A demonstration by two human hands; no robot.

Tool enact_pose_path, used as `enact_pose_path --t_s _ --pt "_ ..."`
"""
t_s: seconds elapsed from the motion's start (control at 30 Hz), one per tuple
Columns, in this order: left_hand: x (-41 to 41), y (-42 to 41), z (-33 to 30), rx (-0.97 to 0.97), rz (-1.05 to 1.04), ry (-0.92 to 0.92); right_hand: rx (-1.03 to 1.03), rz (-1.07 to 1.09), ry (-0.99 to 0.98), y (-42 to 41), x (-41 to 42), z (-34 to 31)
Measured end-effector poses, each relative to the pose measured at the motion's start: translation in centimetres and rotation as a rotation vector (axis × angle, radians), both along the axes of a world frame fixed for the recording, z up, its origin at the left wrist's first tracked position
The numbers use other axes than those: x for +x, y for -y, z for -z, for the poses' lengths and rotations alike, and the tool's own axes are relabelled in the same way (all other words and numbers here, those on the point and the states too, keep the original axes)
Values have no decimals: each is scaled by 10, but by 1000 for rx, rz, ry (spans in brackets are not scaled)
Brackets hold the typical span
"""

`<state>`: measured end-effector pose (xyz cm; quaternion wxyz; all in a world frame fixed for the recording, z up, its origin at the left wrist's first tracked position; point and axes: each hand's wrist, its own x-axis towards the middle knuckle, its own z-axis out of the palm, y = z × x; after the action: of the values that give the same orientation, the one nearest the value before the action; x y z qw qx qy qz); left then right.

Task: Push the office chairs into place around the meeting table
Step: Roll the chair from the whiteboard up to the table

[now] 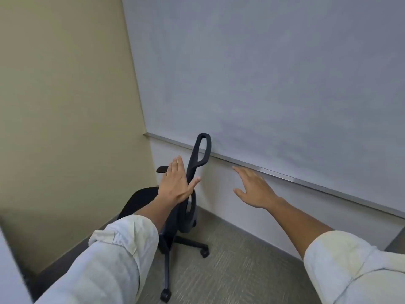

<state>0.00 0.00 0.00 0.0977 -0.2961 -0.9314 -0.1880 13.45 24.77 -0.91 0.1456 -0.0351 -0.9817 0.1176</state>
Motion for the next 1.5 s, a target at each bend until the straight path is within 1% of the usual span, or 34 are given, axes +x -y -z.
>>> enact_pose_path --t_s 0.1,0.33,0.43,0.53,0.63,0.77,0.87,0.9,0.97,1.07,1.13,1.23,1.3,1.4,1.5 --pt "-26 -28 7 43 -12 53 -24 6 15 -22 -25 7" --pt "-90 -119 29 -22 -36 85 -42 -28 99 -98 -100 26" --pt "-115 -164 36 -3 -66 139 -70 -44 100 -135 -135 31" --pt "-137 -200 39 48 -133 248 -105 -88 140 -165 -166 37" --pt "-156 -222 41 92 -243 306 -92 -143 180 -186 -202 39" --pt "-179 -237 49 -8 -341 267 -99 -223 173 -199 -257 38" --pt "-199 -248 62 13 -435 307 -104 -248 190 -202 -302 44" --pt "-207 -252 65 16 -476 305 -100 -235 189 -202 -318 47" --pt "-225 -259 71 -56 -525 250 -83 -174 194 -203 -349 53" --pt "-248 -266 78 -167 -524 185 -77 -107 257 -204 -396 57" --pt "-262 -269 89 -187 -488 184 -21 -138 302 -205 -427 60" --pt "-277 -274 94 -104 -491 317 132 -265 338 -208 -469 58" --pt "-289 -282 95 -52 -497 367 235 -328 371 -208 -493 53" --pt "-304 -294 93 -7 -511 428 304 -372 418 -205 -527 51" --pt "-314 -302 94 -3 -555 435 418 -445 433 -197 -554 58"
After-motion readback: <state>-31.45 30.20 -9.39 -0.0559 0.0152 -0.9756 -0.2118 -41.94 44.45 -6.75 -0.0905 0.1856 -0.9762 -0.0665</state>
